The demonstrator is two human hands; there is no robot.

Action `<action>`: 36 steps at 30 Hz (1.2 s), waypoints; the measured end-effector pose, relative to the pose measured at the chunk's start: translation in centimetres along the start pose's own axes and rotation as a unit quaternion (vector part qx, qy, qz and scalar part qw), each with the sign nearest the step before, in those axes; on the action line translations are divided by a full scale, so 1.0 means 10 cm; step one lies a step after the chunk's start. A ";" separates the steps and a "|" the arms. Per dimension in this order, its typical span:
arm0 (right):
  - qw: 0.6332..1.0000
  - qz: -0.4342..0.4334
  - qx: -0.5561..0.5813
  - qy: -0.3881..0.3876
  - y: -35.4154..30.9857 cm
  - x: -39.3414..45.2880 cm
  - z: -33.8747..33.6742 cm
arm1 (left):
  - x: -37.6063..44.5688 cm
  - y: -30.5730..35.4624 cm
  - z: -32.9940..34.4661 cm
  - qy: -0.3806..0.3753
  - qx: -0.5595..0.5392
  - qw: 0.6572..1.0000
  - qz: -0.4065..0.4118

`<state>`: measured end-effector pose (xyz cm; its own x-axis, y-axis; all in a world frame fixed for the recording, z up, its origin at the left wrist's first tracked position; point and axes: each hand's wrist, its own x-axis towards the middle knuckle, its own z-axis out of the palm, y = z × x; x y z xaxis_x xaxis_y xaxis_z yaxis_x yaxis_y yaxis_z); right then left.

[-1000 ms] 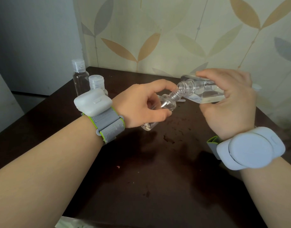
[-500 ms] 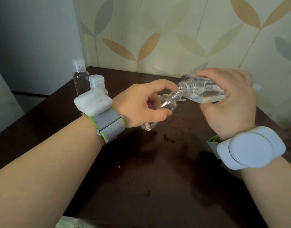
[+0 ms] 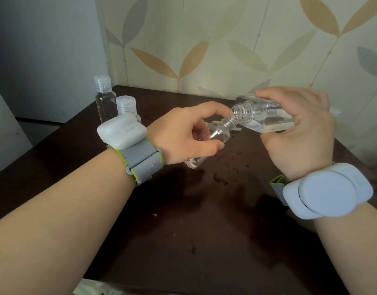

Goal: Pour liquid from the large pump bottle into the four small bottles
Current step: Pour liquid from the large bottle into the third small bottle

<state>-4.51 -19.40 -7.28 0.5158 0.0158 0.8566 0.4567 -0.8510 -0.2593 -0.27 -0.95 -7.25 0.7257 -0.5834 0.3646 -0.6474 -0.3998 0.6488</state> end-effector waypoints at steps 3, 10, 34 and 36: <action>1.000 0.003 0.004 0.000 0.00 0.00 0.00 | 0.00 0.01 0.00 -0.002 0.002 1.000 0.000; 1.000 0.013 0.006 0.000 0.00 0.00 0.01 | 0.00 0.00 0.00 0.000 0.004 1.000 -0.003; 1.000 0.020 0.005 -0.004 0.00 -0.01 0.01 | 0.00 -0.01 0.01 -0.002 -0.011 1.000 -0.004; 1.000 0.017 0.006 -0.002 -0.01 0.00 0.00 | 0.00 -0.01 0.01 -0.002 -0.010 1.000 -0.006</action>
<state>-4.55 -19.34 -7.28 0.5343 -0.0103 0.8453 0.4477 -0.8447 -0.2933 -0.25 -1.00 -7.35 0.7321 -0.5813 0.3550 -0.6343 -0.3919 0.6664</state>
